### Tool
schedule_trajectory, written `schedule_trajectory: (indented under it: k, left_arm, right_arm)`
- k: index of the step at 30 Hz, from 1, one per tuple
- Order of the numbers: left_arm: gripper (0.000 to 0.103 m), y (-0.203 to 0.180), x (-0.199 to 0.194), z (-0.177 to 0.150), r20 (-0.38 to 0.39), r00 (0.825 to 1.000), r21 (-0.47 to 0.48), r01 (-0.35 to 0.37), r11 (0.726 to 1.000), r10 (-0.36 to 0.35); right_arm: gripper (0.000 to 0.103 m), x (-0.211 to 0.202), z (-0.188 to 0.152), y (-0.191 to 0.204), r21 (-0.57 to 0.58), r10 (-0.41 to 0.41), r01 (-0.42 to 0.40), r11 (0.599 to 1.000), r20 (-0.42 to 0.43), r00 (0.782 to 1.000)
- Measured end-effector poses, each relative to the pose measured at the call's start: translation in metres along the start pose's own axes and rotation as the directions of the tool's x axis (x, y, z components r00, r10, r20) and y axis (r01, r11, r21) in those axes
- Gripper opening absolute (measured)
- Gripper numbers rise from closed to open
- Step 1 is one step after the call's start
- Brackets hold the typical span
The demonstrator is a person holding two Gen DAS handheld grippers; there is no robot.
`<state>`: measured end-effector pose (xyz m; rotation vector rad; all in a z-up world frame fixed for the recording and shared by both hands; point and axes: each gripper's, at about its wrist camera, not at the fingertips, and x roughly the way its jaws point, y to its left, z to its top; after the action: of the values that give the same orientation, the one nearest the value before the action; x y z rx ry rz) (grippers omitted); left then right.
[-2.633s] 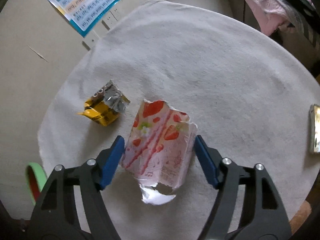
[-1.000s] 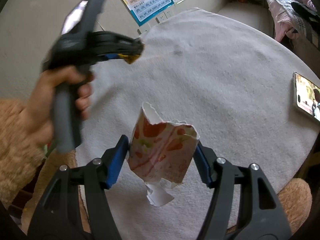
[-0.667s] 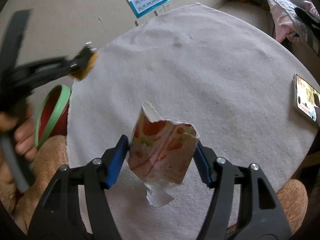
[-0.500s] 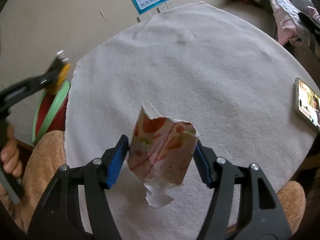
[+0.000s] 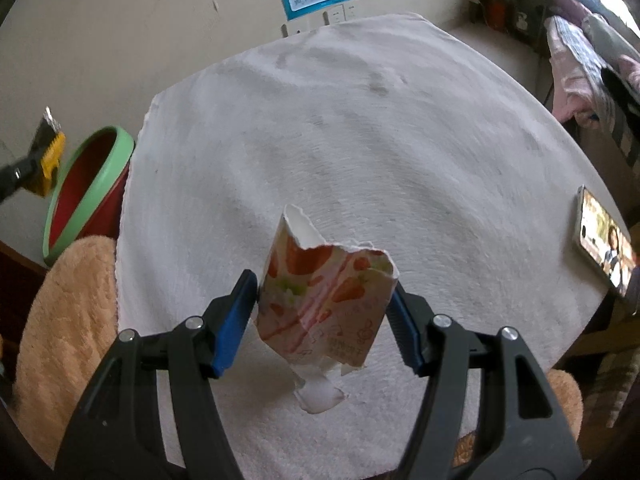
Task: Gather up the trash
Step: 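Carry the gold wrapper and pink bag over the bin with both grippers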
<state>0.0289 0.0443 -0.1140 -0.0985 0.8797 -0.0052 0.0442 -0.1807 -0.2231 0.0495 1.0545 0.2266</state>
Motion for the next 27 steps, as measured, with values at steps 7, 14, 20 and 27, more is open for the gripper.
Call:
schedule_trajectory:
  k: [7, 14, 20, 27]
  left_arm:
    - [0.027, 0.012, -0.008, -0.002, 0.022, 1.0, -0.02, 0.008, 1.0, -0.007]
    - [0.027, 0.022, -0.008, -0.006, 0.021, 1.0, -0.053, 0.012, 0.999, -0.011]
    - [0.027, 0.029, -0.008, -0.009, 0.019, 1.0, -0.071, 0.011, 0.997, -0.01]
    - [0.027, 0.038, -0.006, -0.013, 0.008, 1.0, -0.09, -0.001, 0.996, 0.001]
  right_arm:
    - [0.062, -0.003, 0.0, 0.01, -0.025, -0.022, 0.021, 0.999, -0.01, 1.0]
    - [0.062, -0.012, 0.009, 0.017, 0.01, -0.003, 0.003, 1.0, -0.01, 1.0]
    - [0.062, -0.027, 0.019, 0.04, -0.029, 0.024, -0.023, 0.999, 0.018, 1.0]
    - [0.062, -0.039, 0.035, 0.073, -0.08, 0.077, -0.073, 0.994, 0.047, 0.996]
